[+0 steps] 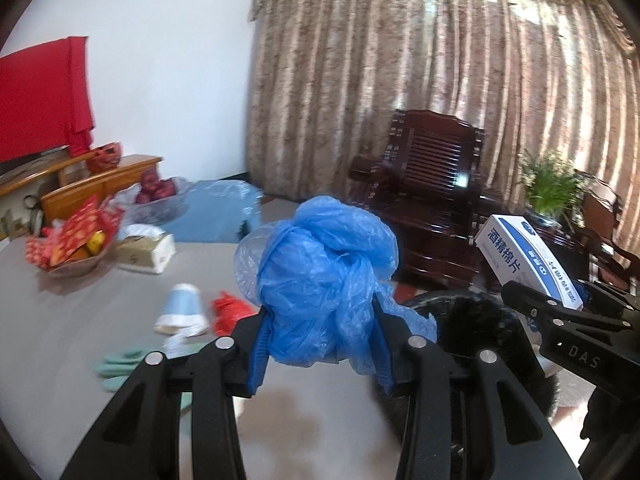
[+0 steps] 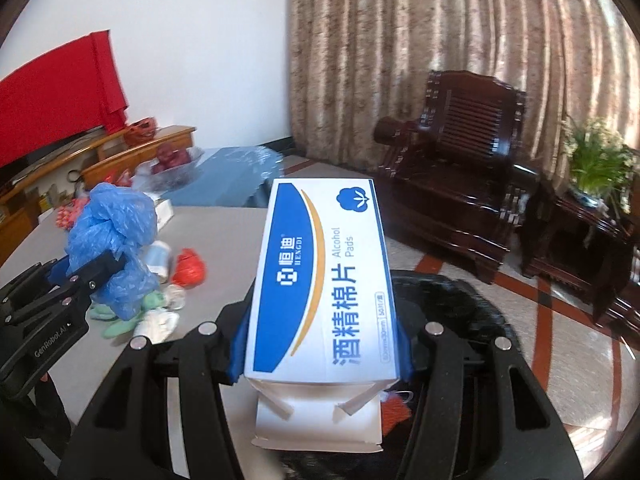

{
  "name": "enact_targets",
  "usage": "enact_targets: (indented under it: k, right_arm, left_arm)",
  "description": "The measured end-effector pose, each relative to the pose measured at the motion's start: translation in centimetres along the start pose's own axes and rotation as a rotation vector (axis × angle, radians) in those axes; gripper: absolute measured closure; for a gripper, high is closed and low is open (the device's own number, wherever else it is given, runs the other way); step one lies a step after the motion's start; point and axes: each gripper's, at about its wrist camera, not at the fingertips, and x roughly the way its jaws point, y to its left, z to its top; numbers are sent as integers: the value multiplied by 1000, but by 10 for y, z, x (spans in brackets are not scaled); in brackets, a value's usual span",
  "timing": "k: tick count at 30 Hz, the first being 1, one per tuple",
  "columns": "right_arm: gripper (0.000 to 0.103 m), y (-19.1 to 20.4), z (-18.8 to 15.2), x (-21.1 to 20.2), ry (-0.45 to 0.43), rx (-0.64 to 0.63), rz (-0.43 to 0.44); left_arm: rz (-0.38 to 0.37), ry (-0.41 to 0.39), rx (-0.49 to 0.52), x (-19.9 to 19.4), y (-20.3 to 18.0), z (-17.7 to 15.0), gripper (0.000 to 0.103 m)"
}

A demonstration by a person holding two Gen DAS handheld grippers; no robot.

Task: Collect trash
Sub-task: 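Carry the box and blue bags over the bin and open both tools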

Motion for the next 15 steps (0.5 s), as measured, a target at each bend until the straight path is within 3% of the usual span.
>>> enact_targets:
  k: [15]
  right_arm:
    - [49,-91,-27,21,52,61,-148]
  left_arm:
    - [-172,46,77,65,-99,6,60]
